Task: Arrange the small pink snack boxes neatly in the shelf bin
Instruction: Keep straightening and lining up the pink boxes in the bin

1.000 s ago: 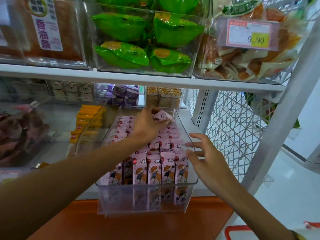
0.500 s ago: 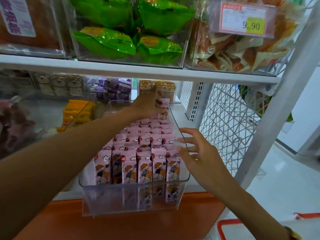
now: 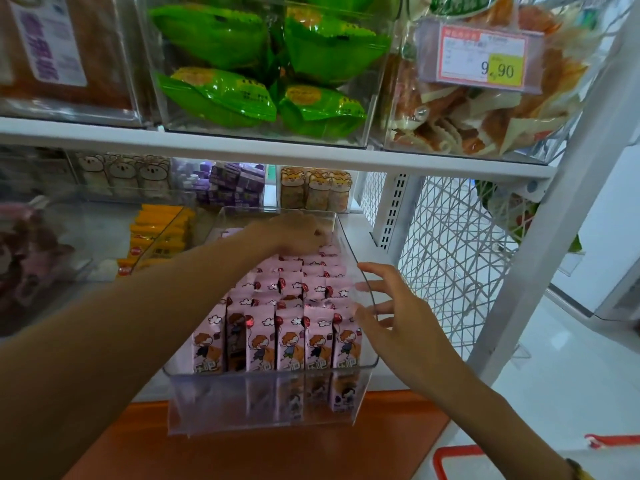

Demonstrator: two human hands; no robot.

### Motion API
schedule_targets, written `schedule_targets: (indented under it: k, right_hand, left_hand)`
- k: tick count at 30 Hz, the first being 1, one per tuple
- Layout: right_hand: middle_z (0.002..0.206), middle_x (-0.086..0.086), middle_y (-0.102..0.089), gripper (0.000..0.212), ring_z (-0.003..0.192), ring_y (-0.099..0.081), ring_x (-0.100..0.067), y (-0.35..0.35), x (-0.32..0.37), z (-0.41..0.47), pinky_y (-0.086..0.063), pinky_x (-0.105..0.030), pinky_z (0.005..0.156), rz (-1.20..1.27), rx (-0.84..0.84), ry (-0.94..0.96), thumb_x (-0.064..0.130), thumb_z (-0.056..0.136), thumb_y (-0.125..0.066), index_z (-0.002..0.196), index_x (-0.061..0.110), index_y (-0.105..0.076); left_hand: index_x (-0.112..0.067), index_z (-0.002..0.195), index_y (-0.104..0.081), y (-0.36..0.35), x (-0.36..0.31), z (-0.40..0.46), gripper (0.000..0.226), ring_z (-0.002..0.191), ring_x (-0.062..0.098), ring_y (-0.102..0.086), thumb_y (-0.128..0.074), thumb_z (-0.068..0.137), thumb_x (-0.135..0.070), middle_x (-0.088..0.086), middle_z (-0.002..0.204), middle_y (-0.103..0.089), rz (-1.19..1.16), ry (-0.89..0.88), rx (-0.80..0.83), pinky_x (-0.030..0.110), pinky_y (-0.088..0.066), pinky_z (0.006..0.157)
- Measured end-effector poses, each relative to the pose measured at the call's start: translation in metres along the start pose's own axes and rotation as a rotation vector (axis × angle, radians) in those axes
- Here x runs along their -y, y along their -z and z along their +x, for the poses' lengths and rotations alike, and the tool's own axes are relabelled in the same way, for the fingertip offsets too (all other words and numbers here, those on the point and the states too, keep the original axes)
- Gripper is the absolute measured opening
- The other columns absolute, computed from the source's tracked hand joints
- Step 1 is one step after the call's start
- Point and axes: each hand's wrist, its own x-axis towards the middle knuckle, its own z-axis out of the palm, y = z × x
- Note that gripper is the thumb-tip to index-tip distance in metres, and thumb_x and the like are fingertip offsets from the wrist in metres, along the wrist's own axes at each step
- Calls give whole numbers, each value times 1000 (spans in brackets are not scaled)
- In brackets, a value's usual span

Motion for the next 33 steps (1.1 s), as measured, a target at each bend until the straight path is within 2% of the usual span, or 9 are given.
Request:
schedule_targets:
  k: [3, 7, 11, 14, 19, 23, 28, 30, 33]
  right_hand:
    - [119, 25, -52, 55, 88, -62, 4, 0, -1, -2, -56, -29, 80, -44, 25, -14, 56, 85, -48, 137, 47, -29]
    - [111, 31, -49, 57, 89, -61, 6, 0, -2, -6, -56, -32, 81, -81, 54, -18, 50, 89, -49, 139, 52, -22]
    - [109, 36, -44, 57, 90, -59, 6, -1, -1, -8, -55, -32, 81, -101, 75, -19, 53, 90, -45, 137, 59, -13]
    - [110, 36, -43, 59, 92, -58, 5, -3, 0, -7, -54, -35, 84, -121, 82, -24, 52, 91, -46, 138, 58, -11]
    - [120, 20, -52, 56, 96, -57, 2, 4, 10, -4, -52, -38, 88, -167, 45, -56, 61, 87, -36, 140, 46, -26]
    - [123, 6, -57, 46, 108, -53, -8, 7, 30, 0, -48, -39, 93, -192, -179, -4, 48, 92, -43, 133, 29, -44]
    - [135, 7, -49, 64, 120, -48, -10, -9, 73, -2, -43, -44, 101, 10, -134, 84, 62, 82, -37, 139, 33, -39]
    - [139, 10, -46, 65, 117, -50, 1, -21, 85, -3, -48, -32, 97, 91, 13, 74, 65, 81, -36, 141, 39, -33]
    - [113, 29, -49, 40, 94, -49, 26, -36, 90, -1, -44, -2, 73, 159, 86, 68, 49, 90, -45, 129, 42, -37]
  left_hand:
    - [-12, 91, -64, 7, -4, -2, 29, 92, 30, -64, -44, 98, -31, 14, 101, -69, -49, 12, -76, 37, -49, 83]
    - [-18, 108, -71, 9, -10, -6, 26, 98, 18, -61, -56, 93, -34, 0, 115, -69, -88, 11, 17, 34, -47, 91]
    - [-11, 109, -70, 4, -16, -9, 25, 100, 17, -62, -59, 93, -27, 3, 117, -69, -116, 13, -64, 34, -46, 94]
    - [-4, 105, -69, 5, -21, -12, 25, 101, 25, -63, -53, 96, -20, 12, 110, -69, -217, 71, -293, 35, -49, 88]
    - [-7, 114, -61, 16, -36, -40, 25, 95, 23, -66, -47, 100, -21, 10, 112, -67, -715, 264, -636, 31, -54, 77]
    - [-10, 112, -58, 26, -47, -96, 22, 80, 1, -66, -47, 100, -25, -4, 94, -66, -1058, 285, -892, 19, -54, 69]
    - [-18, 107, -62, 31, -59, -162, 24, 90, 8, -67, -54, 94, -36, -2, 96, -69, -1224, 205, -857, 21, -55, 77]
    - [-18, 106, -64, 28, -62, -177, 23, 88, 6, -69, -56, 93, -35, -4, 93, -72, -1302, 196, -812, 19, -56, 74]
    - [-20, 107, -66, 20, -62, -191, 19, 86, 2, -69, -54, 94, -28, -9, 91, -73, -1409, 194, -760, 15, -55, 71]
